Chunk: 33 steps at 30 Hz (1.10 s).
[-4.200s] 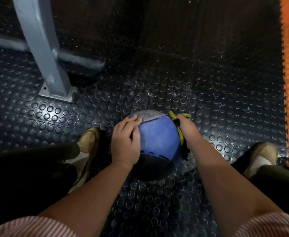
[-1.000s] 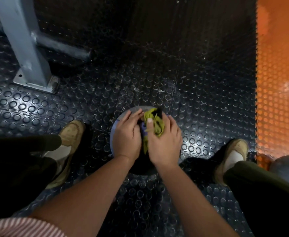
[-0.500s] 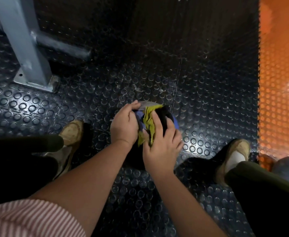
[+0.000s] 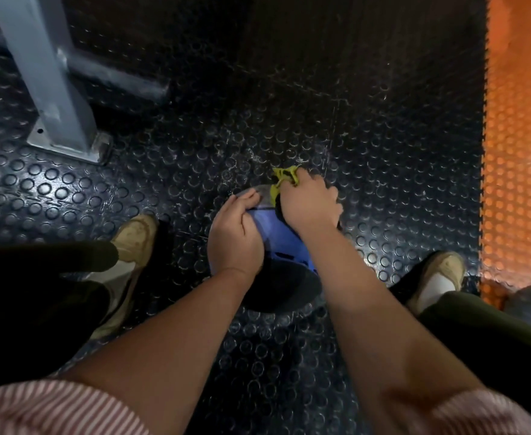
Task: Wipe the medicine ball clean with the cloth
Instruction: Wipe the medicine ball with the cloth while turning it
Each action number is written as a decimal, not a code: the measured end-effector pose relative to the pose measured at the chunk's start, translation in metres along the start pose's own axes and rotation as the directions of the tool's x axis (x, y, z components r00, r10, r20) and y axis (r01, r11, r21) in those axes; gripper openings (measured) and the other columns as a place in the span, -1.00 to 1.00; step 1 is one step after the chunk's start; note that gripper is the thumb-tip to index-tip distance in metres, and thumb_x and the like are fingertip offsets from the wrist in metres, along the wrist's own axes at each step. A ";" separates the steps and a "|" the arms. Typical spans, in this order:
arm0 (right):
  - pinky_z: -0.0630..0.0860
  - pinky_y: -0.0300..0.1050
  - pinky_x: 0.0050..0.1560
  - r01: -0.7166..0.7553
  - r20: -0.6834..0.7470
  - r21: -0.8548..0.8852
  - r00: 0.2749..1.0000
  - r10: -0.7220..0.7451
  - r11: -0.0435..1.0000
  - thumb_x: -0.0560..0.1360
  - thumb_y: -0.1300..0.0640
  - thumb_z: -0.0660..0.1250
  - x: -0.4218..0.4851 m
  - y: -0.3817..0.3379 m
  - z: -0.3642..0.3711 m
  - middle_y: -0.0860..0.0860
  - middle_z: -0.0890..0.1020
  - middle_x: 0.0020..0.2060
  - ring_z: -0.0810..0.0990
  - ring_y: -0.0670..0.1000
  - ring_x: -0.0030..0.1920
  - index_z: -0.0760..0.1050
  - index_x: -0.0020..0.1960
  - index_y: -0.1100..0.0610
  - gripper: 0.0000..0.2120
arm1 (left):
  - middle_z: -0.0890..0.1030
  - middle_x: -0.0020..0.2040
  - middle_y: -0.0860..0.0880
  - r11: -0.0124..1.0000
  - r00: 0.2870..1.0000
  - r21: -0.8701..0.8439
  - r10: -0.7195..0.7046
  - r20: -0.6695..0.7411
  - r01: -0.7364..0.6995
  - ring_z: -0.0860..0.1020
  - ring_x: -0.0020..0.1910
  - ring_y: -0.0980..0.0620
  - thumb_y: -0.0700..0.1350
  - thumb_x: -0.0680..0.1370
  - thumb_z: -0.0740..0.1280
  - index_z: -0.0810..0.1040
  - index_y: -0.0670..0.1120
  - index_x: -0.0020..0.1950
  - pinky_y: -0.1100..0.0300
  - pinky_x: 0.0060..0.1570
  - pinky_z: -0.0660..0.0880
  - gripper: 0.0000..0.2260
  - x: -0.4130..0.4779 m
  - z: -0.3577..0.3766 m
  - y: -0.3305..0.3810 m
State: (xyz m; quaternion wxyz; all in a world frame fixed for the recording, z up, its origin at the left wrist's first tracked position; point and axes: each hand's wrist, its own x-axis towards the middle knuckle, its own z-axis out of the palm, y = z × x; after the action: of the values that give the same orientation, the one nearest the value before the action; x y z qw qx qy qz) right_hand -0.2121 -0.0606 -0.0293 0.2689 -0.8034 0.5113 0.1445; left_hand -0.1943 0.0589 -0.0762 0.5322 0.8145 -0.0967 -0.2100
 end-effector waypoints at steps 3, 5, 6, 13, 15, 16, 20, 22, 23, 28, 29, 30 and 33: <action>0.21 0.15 0.27 0.166 -0.276 -0.099 0.943 -0.187 0.981 0.55 -0.11 0.04 -0.049 0.010 0.029 -0.02 0.32 0.42 0.27 0.17 0.32 0.27 0.44 -0.09 -0.54 | 0.59 0.21 0.10 0.998 1.000 0.061 -0.021 0.019 0.020 0.50 0.21 0.11 -0.15 0.53 0.06 0.61 0.00 0.22 0.18 0.25 0.42 -0.60 0.007 0.001 0.010; 0.25 0.20 0.26 0.231 -0.385 -0.078 0.890 -0.243 0.970 0.51 -0.11 0.03 -0.081 0.018 0.047 -0.01 0.35 0.41 0.31 0.18 0.33 0.26 0.45 -0.10 -0.49 | 0.58 0.20 0.11 0.994 0.996 0.089 -0.062 0.062 0.056 0.49 0.19 0.11 -0.21 0.57 0.09 0.59 0.03 0.24 0.18 0.22 0.41 -0.62 0.013 0.002 0.017; 0.28 0.24 0.25 0.239 -0.400 -0.051 0.885 -0.239 0.970 0.50 -0.10 0.05 -0.087 0.021 0.052 0.01 0.37 0.41 0.32 0.20 0.33 0.26 0.45 -0.09 -0.48 | 0.58 0.21 0.13 0.995 0.995 0.082 -0.065 0.076 0.059 0.49 0.20 0.12 -0.22 0.57 0.09 0.59 0.04 0.23 0.18 0.24 0.40 -0.62 0.015 0.002 0.017; 0.20 0.24 0.28 0.139 -0.208 -0.177 0.962 -0.175 0.974 0.56 -0.08 0.14 -0.051 0.008 0.025 0.07 0.28 0.41 0.24 0.22 0.35 0.22 0.45 -0.09 -0.53 | 0.58 0.22 0.16 0.999 0.997 -0.052 0.007 0.075 -0.003 0.50 0.24 0.17 -0.09 0.49 0.07 0.61 0.06 0.22 0.11 0.33 0.41 -0.58 0.009 0.002 0.005; 0.18 0.23 0.28 0.082 -0.105 -0.162 0.989 -0.100 0.983 0.58 -0.04 0.08 -0.025 -0.010 0.015 0.10 0.26 0.41 0.22 0.24 0.34 0.20 0.43 -0.03 -0.57 | 0.59 0.23 0.09 0.986 0.997 -0.168 -0.009 0.073 0.022 0.50 0.26 0.10 -0.12 0.51 0.10 0.61 0.07 0.20 0.06 0.35 0.39 -0.62 0.011 -0.003 -0.005; 0.18 0.24 0.28 0.036 -0.041 -0.134 0.998 -0.042 0.990 0.59 -0.02 0.05 -0.012 -0.019 0.010 0.12 0.25 0.41 0.21 0.26 0.35 0.20 0.43 0.00 -0.58 | 0.58 0.26 0.04 0.981 0.997 -0.191 -0.005 0.076 0.020 0.50 0.29 0.05 -0.13 0.53 0.09 0.61 0.05 0.20 0.05 0.36 0.38 -0.63 0.011 -0.005 -0.007; 0.17 0.26 0.31 0.044 0.047 -0.136 0.998 -0.038 0.990 0.60 -0.02 0.02 0.008 -0.030 0.003 0.14 0.26 0.42 0.20 0.28 0.36 0.19 0.45 0.03 -0.57 | 0.61 0.17 0.09 0.935 0.989 -0.323 -0.147 0.024 0.147 0.53 0.22 0.10 -0.24 0.58 0.11 0.66 0.20 -0.02 0.07 0.35 0.40 -0.59 0.014 -0.002 -0.005; 0.19 0.21 0.29 0.173 -0.042 -0.180 0.982 -0.183 0.968 0.60 -0.05 0.06 -0.014 -0.020 0.008 0.07 0.25 0.44 0.22 0.23 0.35 0.19 0.46 -0.05 -0.56 | 0.61 0.06 0.23 0.957 0.984 -0.232 -0.179 0.007 0.175 0.54 0.14 0.19 -0.27 0.59 0.11 0.62 0.20 -0.03 0.17 0.30 0.42 -0.59 0.014 0.000 0.004; 0.20 0.20 0.29 0.223 -0.107 -0.210 0.963 -0.249 0.952 0.59 -0.06 0.09 -0.030 -0.012 0.014 0.03 0.24 0.45 0.21 0.22 0.36 0.20 0.46 -0.10 -0.56 | 0.60 0.03 0.22 0.969 0.983 -0.166 -0.183 0.031 0.185 0.54 0.10 0.17 -0.26 0.59 0.11 0.62 0.15 0.01 0.20 0.24 0.43 -0.61 0.015 0.000 0.009; 0.25 0.27 0.23 0.267 -0.291 -0.192 0.904 -0.314 0.945 0.52 -0.04 0.22 -0.072 0.016 0.034 0.06 0.31 0.42 0.26 0.25 0.34 0.29 0.42 -0.15 -0.53 | 0.61 0.04 0.10 0.984 0.974 0.000 -0.177 0.141 0.179 0.54 0.00 0.10 -0.19 0.60 0.08 0.59 0.08 0.05 0.10 0.13 0.47 -0.69 0.030 0.003 0.022; 0.24 0.24 0.23 0.246 -0.288 -0.204 0.910 -0.298 0.947 0.53 -0.04 0.21 -0.066 0.016 0.031 0.06 0.31 0.41 0.26 0.24 0.33 0.28 0.43 -0.14 -0.54 | 0.61 0.08 0.13 0.987 0.975 0.016 -0.162 0.151 0.162 0.54 0.04 0.12 -0.16 0.58 0.08 0.59 0.10 0.10 0.10 0.16 0.47 -0.67 0.029 0.005 0.022; 0.23 0.21 0.23 0.220 -0.263 -0.229 0.924 -0.278 0.948 0.55 -0.05 0.18 -0.058 0.014 0.025 0.05 0.29 0.42 0.25 0.22 0.33 0.26 0.44 -0.14 -0.55 | 0.61 0.11 0.15 0.989 0.977 0.012 -0.150 0.148 0.150 0.54 0.09 0.13 -0.13 0.55 0.07 0.60 0.13 0.14 0.09 0.20 0.47 -0.64 0.027 0.007 0.022; 0.21 0.19 0.25 0.130 -0.152 -0.273 0.973 -0.176 0.953 0.59 -0.05 0.10 -0.022 -0.007 0.008 0.08 0.27 0.41 0.23 0.22 0.33 0.21 0.44 -0.07 -0.58 | 0.60 0.17 0.16 0.994 0.993 -0.038 -0.098 0.072 0.101 0.53 0.17 0.14 -0.07 0.44 0.05 0.61 0.09 0.20 0.12 0.29 0.43 -0.55 0.020 0.010 0.017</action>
State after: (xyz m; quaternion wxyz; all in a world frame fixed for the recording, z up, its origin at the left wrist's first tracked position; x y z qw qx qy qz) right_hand -0.2148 -0.0369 -0.0222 0.1249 -0.8786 0.4455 0.1183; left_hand -0.1796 0.0361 -0.0687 0.5343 0.7991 -0.0701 -0.2666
